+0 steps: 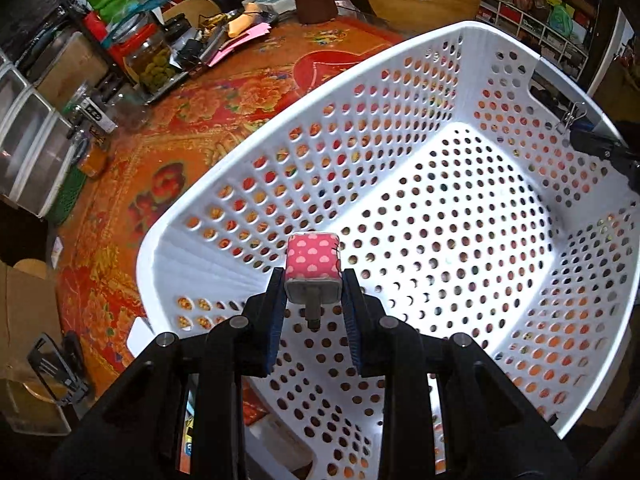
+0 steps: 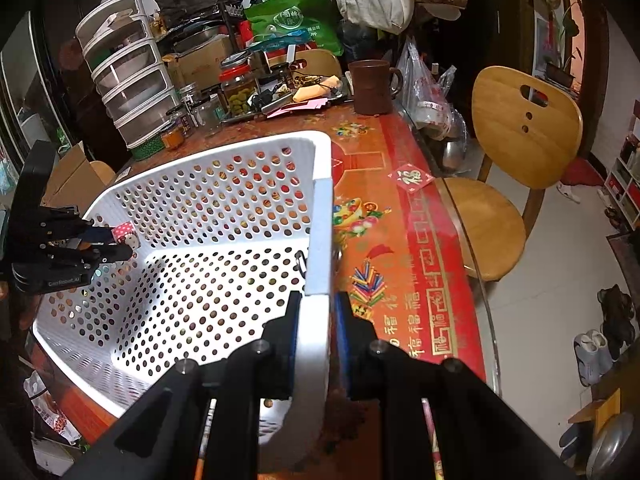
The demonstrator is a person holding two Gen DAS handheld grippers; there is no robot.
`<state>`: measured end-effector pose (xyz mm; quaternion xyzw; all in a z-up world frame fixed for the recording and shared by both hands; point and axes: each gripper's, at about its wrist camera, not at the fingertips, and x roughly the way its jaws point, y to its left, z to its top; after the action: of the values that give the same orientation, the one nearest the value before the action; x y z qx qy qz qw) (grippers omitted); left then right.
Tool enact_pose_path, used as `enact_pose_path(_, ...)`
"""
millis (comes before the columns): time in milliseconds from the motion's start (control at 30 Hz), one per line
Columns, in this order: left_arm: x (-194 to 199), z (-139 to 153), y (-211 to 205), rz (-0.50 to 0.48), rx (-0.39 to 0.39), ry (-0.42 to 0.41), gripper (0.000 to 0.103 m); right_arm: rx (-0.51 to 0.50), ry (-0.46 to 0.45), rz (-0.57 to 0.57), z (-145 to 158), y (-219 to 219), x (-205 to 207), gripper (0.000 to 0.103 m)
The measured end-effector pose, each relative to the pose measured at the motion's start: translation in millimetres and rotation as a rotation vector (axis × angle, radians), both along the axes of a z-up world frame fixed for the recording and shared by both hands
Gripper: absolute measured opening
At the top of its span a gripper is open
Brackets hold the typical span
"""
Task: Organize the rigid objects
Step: 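Carry the pink charger into the basket and open the left tool, then move the left tool to the chargers and grasp the black-faced white charger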
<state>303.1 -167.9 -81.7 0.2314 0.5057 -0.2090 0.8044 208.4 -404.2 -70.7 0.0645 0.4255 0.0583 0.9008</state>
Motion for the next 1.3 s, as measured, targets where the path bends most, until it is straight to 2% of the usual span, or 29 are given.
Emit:
enact_pose_path(133,1.5,-4.6,-3.6,-0.01,0.033,-0.004,0.025,0.0,0.0,0.002,-0.2,0.2,-0.5,0.014)
enact_pose_path(333,2.0,-7.0,-5.1,-0.017,0.035,-0.004,0.025,0.0,0.002,0.003,-0.9,-0.1,-1.8,0.014)
enact_pose_path(467,0.4,-6.5,-5.8,-0.019,0.052,-0.034,0.027,-0.008,0.002,0.001,-0.5,1.4,-2.3,0.014)
enact_pose_path(533,-2.5,-2.3,-4.0,-0.017,0.05,-0.065,0.038,-0.024,0.001,-0.003,0.1,3.3,-2.7,0.014)
enact_pose_path(600,-6.5,3.5,-1.2,-0.023,0.032,-0.088,0.06,-0.022,0.002,-0.003,0.4,2.7,-3.1,0.014)
enact_pose_path(667,-12.3,12.4,1.8,-0.024,0.033,-0.138,0.067,-0.025,0.003,-0.005,0.5,2.8,-3.2,0.014)
enact_pose_path(767,-18.1,27.8,12.1,-0.028,-0.014,-0.16,0.07,-0.025,0.004,-0.011,0.9,1.1,-3.2,0.014)
enact_pose_path(900,-26.5,60.1,44.3,0.004,-0.07,-0.221,0.078,-0.022,0.003,-0.016,1.1,0.0,-4.0,0.014)
enact_pose_path(967,-29.0,76.7,65.8,0.04,-0.083,-0.258,0.079,-0.021,0.003,-0.017,1.4,-0.1,-3.6,0.014)
enact_pose_path(1033,-28.1,99.2,100.6,0.099,-0.133,-0.297,0.087,-0.022,0.003,-0.018,1.6,0.0,-3.5,0.014)
enact_pose_path(1067,-25.9,104.4,112.4,0.122,-0.143,-0.305,0.102,-0.021,0.004,-0.018,1.8,-0.2,-2.9,0.014)
enact_pose_path(1100,-21.4,109.1,131.5,0.159,-0.153,-0.302,0.102,-0.021,0.004,-0.018,1.9,-0.2,-3.1,0.014)
enact_pose_path(1200,-0.9,98.9,175.3,0.275,-0.081,-0.277,0.102,-0.019,0.004,-0.017,1.5,-0.6,-3.8,0.014)
enact_pose_path(1267,12.6,84.2,201.0,0.335,-0.101,-0.235,0.102,-0.02,0.003,-0.017,1.4,-0.7,-3.9,0.014)
enact_pose_path(1300,22.2,70.0,212.2,0.356,-0.12,-0.181,0.102,-0.017,0.003,-0.017,1.3,-1.0,-4.1,0.014)
